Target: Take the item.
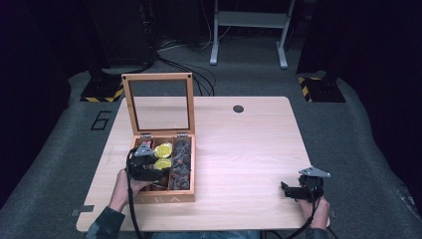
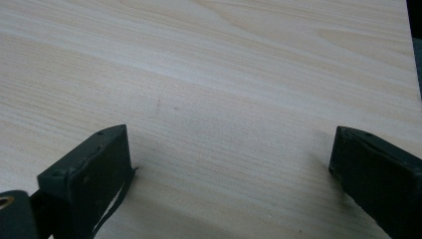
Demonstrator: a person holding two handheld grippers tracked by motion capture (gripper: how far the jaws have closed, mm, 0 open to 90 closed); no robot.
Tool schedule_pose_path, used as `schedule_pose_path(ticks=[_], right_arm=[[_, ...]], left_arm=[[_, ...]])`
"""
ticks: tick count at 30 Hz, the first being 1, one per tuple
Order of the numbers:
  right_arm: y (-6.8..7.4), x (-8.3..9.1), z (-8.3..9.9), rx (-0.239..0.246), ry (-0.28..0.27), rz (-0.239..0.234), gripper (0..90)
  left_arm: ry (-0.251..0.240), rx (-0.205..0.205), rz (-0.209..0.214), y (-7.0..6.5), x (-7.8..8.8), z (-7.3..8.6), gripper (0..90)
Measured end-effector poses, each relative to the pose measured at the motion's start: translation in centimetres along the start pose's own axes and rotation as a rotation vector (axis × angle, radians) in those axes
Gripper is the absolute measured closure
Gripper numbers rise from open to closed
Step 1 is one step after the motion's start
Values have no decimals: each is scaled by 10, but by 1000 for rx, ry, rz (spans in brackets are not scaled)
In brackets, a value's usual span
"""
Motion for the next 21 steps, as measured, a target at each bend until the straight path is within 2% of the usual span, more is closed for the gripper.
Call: schedule_pose_path(ticks=[2, 15, 21], right_arm=[[0, 0, 0, 0, -1, 0, 24], [0, 0, 0, -4, 1, 0, 25], [0, 0, 0, -4, 2, -1, 25]], left_arm=[[9, -16, 0, 0, -1, 0, 346], [11, -5, -16, -1, -1, 1, 374], [-3, 1, -25, -1, 2, 2, 375]])
Point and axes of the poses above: each handheld gripper's, and its own axes: x roughly backward along the jaws, z roughly out of its underside, y roughly to its left, the point moved 1 cm from there along -x, roughly forward along the jaws, and after that the axes turned 13 degrees about -x, right-handed, at the moved point
